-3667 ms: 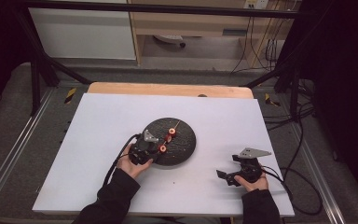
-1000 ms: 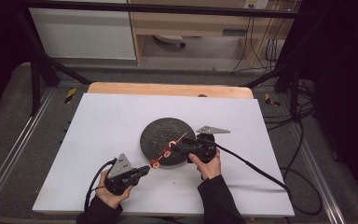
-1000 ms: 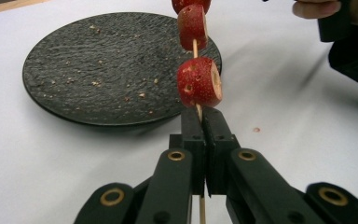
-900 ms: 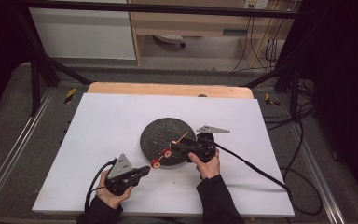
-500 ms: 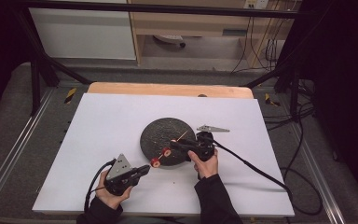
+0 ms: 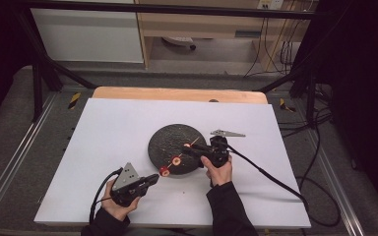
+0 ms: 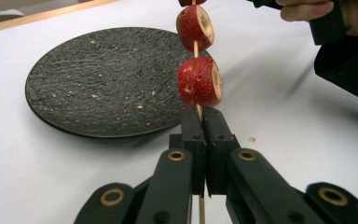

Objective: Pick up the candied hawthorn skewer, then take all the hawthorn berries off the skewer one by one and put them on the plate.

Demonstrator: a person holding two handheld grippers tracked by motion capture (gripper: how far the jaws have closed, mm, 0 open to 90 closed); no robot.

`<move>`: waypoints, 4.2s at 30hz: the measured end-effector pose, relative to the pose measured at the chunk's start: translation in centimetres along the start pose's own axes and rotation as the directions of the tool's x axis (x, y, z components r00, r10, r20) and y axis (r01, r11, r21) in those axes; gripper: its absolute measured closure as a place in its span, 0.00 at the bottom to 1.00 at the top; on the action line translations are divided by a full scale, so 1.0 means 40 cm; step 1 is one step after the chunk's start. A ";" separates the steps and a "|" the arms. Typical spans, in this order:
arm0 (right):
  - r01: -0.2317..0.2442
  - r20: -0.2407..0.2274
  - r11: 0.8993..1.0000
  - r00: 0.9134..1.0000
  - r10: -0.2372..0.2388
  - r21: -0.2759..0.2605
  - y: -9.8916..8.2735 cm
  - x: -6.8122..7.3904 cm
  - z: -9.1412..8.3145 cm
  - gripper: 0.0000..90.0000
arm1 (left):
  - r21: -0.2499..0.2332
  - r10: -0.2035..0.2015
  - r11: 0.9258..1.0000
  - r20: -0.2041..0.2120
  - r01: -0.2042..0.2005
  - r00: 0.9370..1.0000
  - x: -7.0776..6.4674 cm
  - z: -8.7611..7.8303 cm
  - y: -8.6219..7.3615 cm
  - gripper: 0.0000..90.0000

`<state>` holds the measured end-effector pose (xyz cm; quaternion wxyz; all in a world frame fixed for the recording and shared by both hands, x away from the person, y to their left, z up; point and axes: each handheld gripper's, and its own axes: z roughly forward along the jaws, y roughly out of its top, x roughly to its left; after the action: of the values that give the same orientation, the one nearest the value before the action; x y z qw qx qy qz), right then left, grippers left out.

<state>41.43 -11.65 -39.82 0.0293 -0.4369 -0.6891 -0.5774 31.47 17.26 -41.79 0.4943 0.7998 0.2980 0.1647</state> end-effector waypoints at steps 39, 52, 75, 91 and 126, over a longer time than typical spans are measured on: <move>0.059 0.207 0.993 0.975 -0.078 0.100 0.034 -0.123 0.070 0.68 | -0.030 -0.069 0.997 -0.034 0.068 0.997 0.051 -0.035 -0.008 0.98; 0.112 0.227 0.977 0.962 -0.153 0.181 -0.027 -0.144 0.121 0.63 | -0.017 -0.079 0.997 -0.036 0.079 0.996 0.054 -0.025 -0.008 0.98; 0.135 -0.005 0.987 0.991 -0.135 0.083 -0.025 0.005 0.014 0.21 | -0.003 -0.060 0.998 -0.023 0.060 0.998 0.031 -0.002 -0.002 0.98; 0.058 -0.089 0.996 0.995 -0.052 0.072 -0.053 0.008 0.047 0.51 | 0.005 -0.034 0.999 0.006 0.034 0.999 0.001 0.024 0.005 0.98; 0.057 0.026 0.998 0.998 -0.056 -0.041 0.114 -0.044 -0.053 0.69 | -0.029 -0.032 0.999 0.008 0.032 0.999 0.008 -0.003 0.007 0.98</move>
<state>44.43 -14.61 -36.57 -0.0045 -0.4250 -0.6893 -0.5867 31.71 17.45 -41.49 0.5097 0.7882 0.3065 0.1580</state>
